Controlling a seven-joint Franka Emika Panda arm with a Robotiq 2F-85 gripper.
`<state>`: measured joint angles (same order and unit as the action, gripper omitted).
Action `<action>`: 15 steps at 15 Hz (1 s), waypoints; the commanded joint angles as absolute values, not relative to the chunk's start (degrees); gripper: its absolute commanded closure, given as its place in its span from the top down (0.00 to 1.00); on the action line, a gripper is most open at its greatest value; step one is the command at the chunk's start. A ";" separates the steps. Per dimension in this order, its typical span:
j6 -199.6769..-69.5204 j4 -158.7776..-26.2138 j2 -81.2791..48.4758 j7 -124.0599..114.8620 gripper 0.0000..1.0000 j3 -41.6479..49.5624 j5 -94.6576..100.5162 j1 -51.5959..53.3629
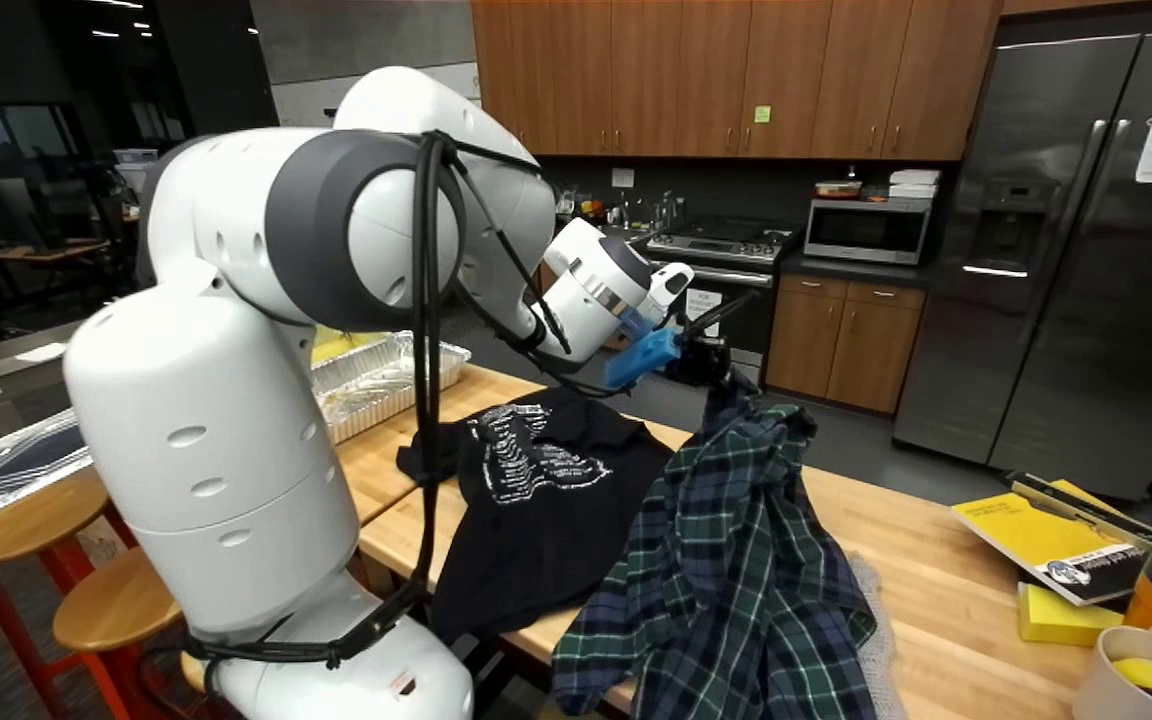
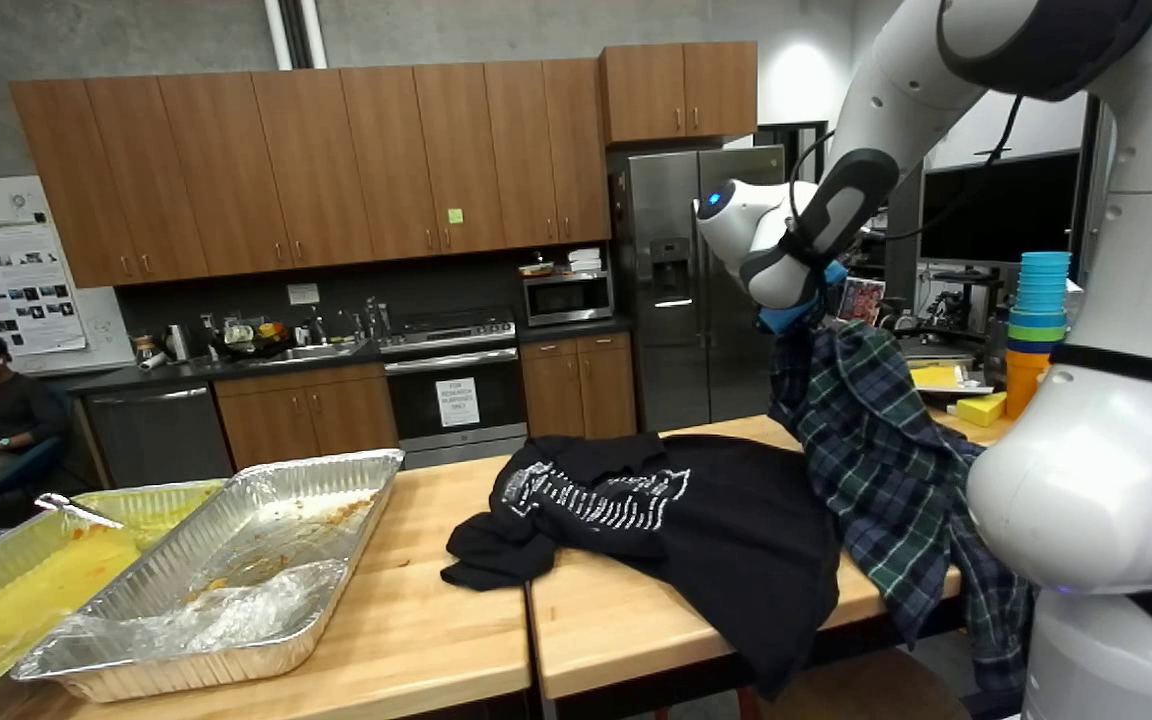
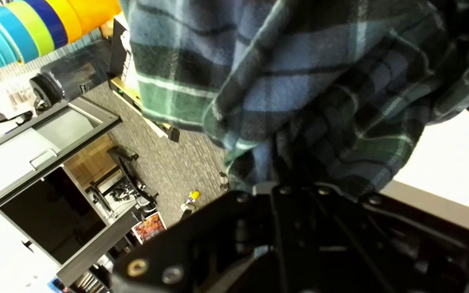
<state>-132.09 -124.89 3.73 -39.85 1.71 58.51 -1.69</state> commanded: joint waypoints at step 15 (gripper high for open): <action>-116.44 -111.19 8.46 -34.99 0.01 -12.94 61.38 8.02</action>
